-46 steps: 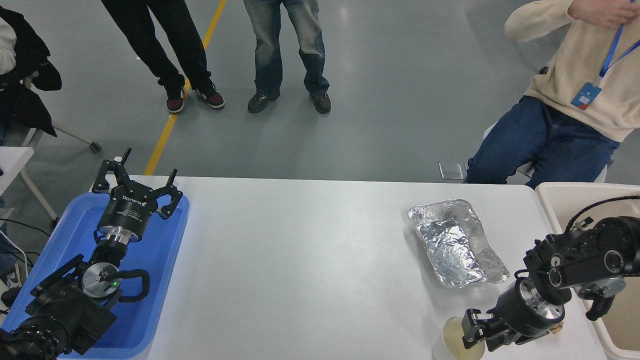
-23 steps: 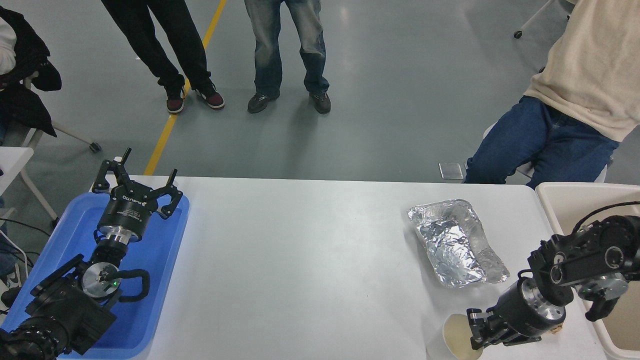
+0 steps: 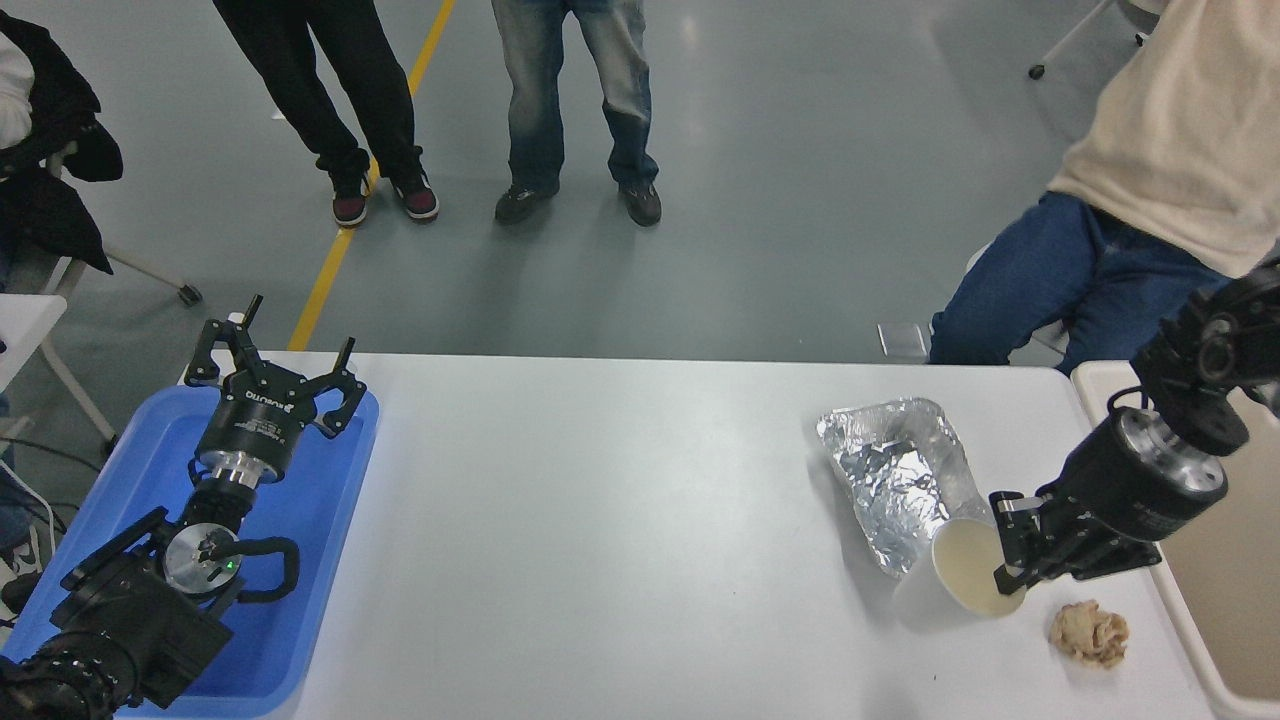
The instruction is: Pick up paper cup place in dustbin
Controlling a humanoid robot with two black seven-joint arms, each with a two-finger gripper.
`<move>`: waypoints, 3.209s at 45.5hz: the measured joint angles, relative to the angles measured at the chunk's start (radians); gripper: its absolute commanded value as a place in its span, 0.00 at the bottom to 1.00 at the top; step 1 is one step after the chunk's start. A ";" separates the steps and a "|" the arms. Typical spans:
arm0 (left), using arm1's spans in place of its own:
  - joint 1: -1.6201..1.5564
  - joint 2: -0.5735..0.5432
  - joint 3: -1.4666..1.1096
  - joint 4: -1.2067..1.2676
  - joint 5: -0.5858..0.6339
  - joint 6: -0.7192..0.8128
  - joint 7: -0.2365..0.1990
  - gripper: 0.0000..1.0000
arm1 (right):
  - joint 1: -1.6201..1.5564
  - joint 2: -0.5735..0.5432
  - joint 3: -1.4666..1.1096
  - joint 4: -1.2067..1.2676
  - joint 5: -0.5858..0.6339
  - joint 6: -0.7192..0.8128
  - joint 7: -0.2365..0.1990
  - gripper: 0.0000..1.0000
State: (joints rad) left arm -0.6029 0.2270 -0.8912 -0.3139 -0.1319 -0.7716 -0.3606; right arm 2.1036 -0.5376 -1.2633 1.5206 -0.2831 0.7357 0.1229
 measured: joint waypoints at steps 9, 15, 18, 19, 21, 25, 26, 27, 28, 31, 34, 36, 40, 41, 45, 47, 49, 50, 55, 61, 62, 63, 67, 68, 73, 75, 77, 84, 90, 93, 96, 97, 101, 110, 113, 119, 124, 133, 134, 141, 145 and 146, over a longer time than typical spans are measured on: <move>0.000 0.000 0.000 0.000 0.000 0.000 0.000 1.00 | 0.199 -0.004 -0.034 0.005 -0.001 0.029 0.000 0.00; 0.000 0.000 0.000 0.000 0.000 0.000 0.000 1.00 | 0.316 -0.004 -0.048 0.006 -0.002 0.039 0.000 0.00; 0.000 0.000 0.000 0.000 0.000 0.000 0.000 1.00 | 0.368 -0.004 -0.054 0.006 -0.003 0.042 0.000 0.00; 0.000 0.000 0.000 0.000 0.000 0.000 0.000 1.00 | 0.388 -0.003 -0.057 0.006 -0.003 0.043 0.000 0.00; 0.000 0.000 0.000 0.000 0.000 0.000 0.000 1.00 | 0.414 -0.003 -0.059 0.007 -0.005 0.044 0.000 0.00; 0.000 0.000 0.000 0.000 0.000 0.000 0.000 1.00 | 0.466 -0.001 -0.065 0.007 -0.006 0.046 0.000 0.00; 0.000 0.000 0.000 0.000 0.000 0.000 0.000 1.00 | 0.481 0.000 -0.068 0.007 -0.007 0.046 0.000 0.00; 0.000 0.000 0.000 0.000 0.000 0.000 0.000 1.00 | 0.491 0.001 -0.070 0.007 -0.007 0.047 0.000 0.00; 0.000 0.000 0.000 0.000 0.000 0.000 0.000 1.00 | 0.500 0.001 -0.072 0.007 -0.007 0.047 0.000 0.00; 0.000 0.000 0.000 0.000 0.000 0.000 0.000 1.00 | 0.527 0.004 -0.079 0.007 -0.008 0.048 0.000 0.00; 0.000 0.000 0.000 0.000 0.000 0.000 0.000 1.00 | 0.545 0.006 -0.084 0.007 -0.008 0.048 0.000 0.00; 0.001 0.000 0.000 0.000 0.000 0.000 0.000 1.00 | 0.554 0.006 -0.088 0.007 -0.009 0.049 0.000 0.00; 0.001 0.000 0.000 0.000 0.000 0.000 0.000 1.00 | 0.563 0.006 -0.098 0.007 -0.011 0.049 0.000 0.00; 0.001 0.000 0.000 0.000 0.000 0.000 0.000 1.00 | 0.563 0.006 -0.100 0.006 -0.011 0.049 0.000 0.00; 0.001 0.000 0.000 0.000 0.000 0.000 0.000 1.00 | 0.563 0.002 -0.133 -0.001 -0.011 0.049 0.000 0.00; 0.001 0.000 0.000 0.000 0.000 0.000 0.000 1.00 | 0.561 -0.001 -0.150 -0.003 -0.011 0.049 0.000 0.00; 0.001 0.000 0.000 0.000 0.000 0.000 0.000 1.00 | 0.558 -0.006 -0.173 -0.006 -0.011 0.049 0.000 0.00; 0.001 0.000 0.000 0.000 0.000 0.000 0.000 1.00 | 0.557 -0.009 -0.184 -0.008 -0.012 0.049 0.000 0.00; 0.001 0.001 0.000 0.001 0.000 0.000 0.000 1.00 | 0.551 -0.040 -0.252 -0.019 -0.020 0.050 0.000 0.00; 0.002 0.002 0.000 0.001 0.000 0.000 -0.001 1.00 | 0.546 -0.110 -0.334 -0.049 -0.052 0.050 0.000 0.00; 0.002 0.002 0.000 0.001 0.000 0.000 -0.001 1.00 | 0.545 -0.122 -0.345 -0.054 -0.059 0.050 0.000 0.00; 0.002 0.002 0.000 0.001 0.000 0.000 -0.001 1.00 | 0.544 -0.133 -0.356 -0.060 -0.066 0.050 0.000 0.00; 0.003 0.003 0.000 0.001 0.000 0.000 -0.002 1.00 | 0.542 -0.183 -0.408 -0.088 -0.101 0.050 0.000 0.00; 0.003 0.003 0.000 0.001 0.000 0.000 -0.002 1.00 | 0.542 -0.199 -0.422 -0.097 -0.111 0.050 0.000 0.00; 0.003 0.003 0.000 0.001 0.000 0.000 -0.002 1.00 | 0.540 -0.265 -0.481 -0.138 -0.148 0.050 0.000 0.00; 0.003 0.003 0.000 0.001 0.000 0.000 -0.003 1.00 | 0.540 -0.292 -0.503 -0.154 -0.165 0.050 -0.001 0.00; 0.003 0.003 0.000 0.001 0.000 0.000 -0.003 1.00 | 0.540 -0.314 -0.522 -0.170 -0.181 0.050 0.000 0.00; 0.003 0.003 0.000 0.001 -0.001 0.000 -0.003 1.00 | 0.535 -0.382 -0.585 -0.222 -0.225 0.050 0.000 0.00; 0.003 0.003 0.000 0.001 -0.001 0.000 -0.003 1.00 | 0.499 -0.433 -0.606 -0.265 -0.241 0.050 0.000 0.00; 0.003 0.003 0.000 0.001 -0.001 0.000 -0.003 1.00 | 0.467 -0.458 -0.604 -0.282 -0.244 0.050 0.000 0.00; 0.003 0.003 0.000 0.001 -0.001 0.000 -0.003 1.00 | 0.427 -0.484 -0.586 -0.296 -0.245 0.050 0.000 0.00; 0.003 0.003 0.000 0.001 -0.001 0.000 -0.003 1.00 | 0.399 -0.496 -0.571 -0.301 -0.246 0.050 0.000 0.00; 0.003 0.003 0.000 0.001 -0.001 0.000 -0.003 1.00 | 0.320 -0.517 -0.520 -0.311 -0.246 0.035 0.000 0.00; 0.003 0.003 0.000 0.001 0.000 0.000 -0.003 1.00 | 0.036 -0.548 -0.317 -0.333 -0.241 -0.160 0.000 0.00; 0.003 0.003 0.000 0.001 0.000 0.000 -0.003 1.00 | -0.063 -0.552 -0.247 -0.355 -0.225 -0.231 0.000 0.00; 0.003 0.003 0.000 0.001 0.000 0.000 -0.003 1.00 | -0.246 -0.543 -0.129 -0.418 -0.187 -0.337 0.000 0.00; 0.003 0.003 0.000 0.001 0.000 0.000 -0.003 1.00 | -0.392 -0.513 -0.044 -0.484 -0.149 -0.420 -0.001 0.00; 0.003 0.003 0.000 0.001 0.000 0.000 -0.003 1.00 | -0.671 -0.413 0.094 -0.623 -0.046 -0.577 -0.002 0.00; 0.003 0.003 0.000 0.001 0.000 0.000 -0.003 1.00 | -0.695 -0.401 0.107 -0.638 -0.039 -0.587 -0.001 0.00; 0.002 0.003 0.000 0.001 0.000 0.000 -0.003 1.00 | -0.881 -0.313 0.226 -0.770 0.004 -0.648 -0.006 0.00; 0.002 0.003 0.000 0.001 0.000 0.000 -0.003 1.00 | -0.982 -0.261 0.303 -0.859 0.017 -0.667 -0.018 0.00; 0.002 0.003 0.000 0.001 0.000 0.000 -0.003 1.00 | -1.013 -0.245 0.328 -0.891 0.020 -0.672 -0.023 0.00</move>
State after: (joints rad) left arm -0.6008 0.2298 -0.8912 -0.3132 -0.1320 -0.7716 -0.3635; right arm 1.0904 -0.7821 -0.9356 0.6296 -0.2628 0.0638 0.0996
